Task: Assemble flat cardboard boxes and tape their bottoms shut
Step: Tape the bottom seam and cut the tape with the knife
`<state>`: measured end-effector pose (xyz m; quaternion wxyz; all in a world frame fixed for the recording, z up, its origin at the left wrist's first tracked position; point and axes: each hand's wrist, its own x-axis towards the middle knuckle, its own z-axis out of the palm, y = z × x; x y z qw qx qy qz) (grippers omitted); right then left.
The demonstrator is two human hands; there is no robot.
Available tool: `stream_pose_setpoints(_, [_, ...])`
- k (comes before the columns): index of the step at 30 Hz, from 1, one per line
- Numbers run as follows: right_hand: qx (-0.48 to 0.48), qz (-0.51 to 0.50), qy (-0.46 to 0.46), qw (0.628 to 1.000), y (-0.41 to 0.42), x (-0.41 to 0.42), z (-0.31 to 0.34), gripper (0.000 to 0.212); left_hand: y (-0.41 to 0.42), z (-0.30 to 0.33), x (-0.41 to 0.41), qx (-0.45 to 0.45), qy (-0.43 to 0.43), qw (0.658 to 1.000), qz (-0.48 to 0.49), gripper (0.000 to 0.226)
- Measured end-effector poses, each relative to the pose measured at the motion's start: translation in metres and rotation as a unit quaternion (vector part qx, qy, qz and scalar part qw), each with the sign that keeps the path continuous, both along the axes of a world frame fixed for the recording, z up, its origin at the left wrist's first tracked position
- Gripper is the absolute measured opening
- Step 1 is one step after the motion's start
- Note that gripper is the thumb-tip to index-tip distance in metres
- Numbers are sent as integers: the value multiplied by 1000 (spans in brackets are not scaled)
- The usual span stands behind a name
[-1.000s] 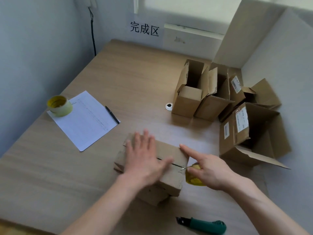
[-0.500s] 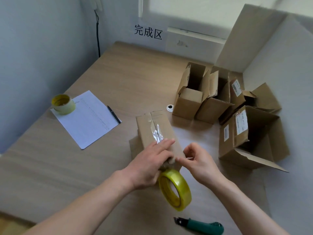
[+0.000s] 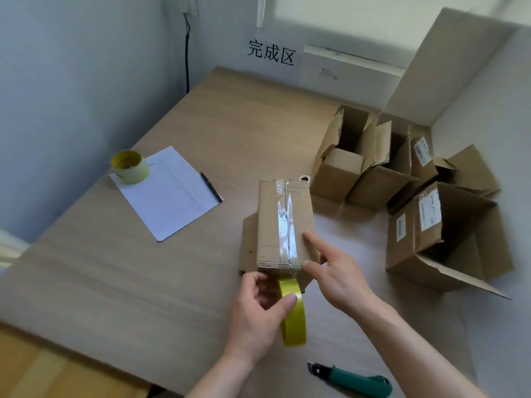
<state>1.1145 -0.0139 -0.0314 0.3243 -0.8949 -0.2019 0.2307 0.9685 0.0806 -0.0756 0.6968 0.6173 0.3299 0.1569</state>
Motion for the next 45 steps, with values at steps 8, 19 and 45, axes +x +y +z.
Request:
stream_pose_setpoints(8, [-2, 0, -6, 1000, 4, 0, -5, 68, -6, -5, 8, -84, 57, 995, -24, 29])
stream_pose_setpoints(19, [158, -55, 43, 985, -36, -9, -20, 55, 7, -16, 22, -7, 129, 992, -12, 19])
stream_pose_setpoints(45, [-90, 190, -364, 907, -60, -41, -9, 23, 4, -33, 32, -14, 116, 993, 22, 14])
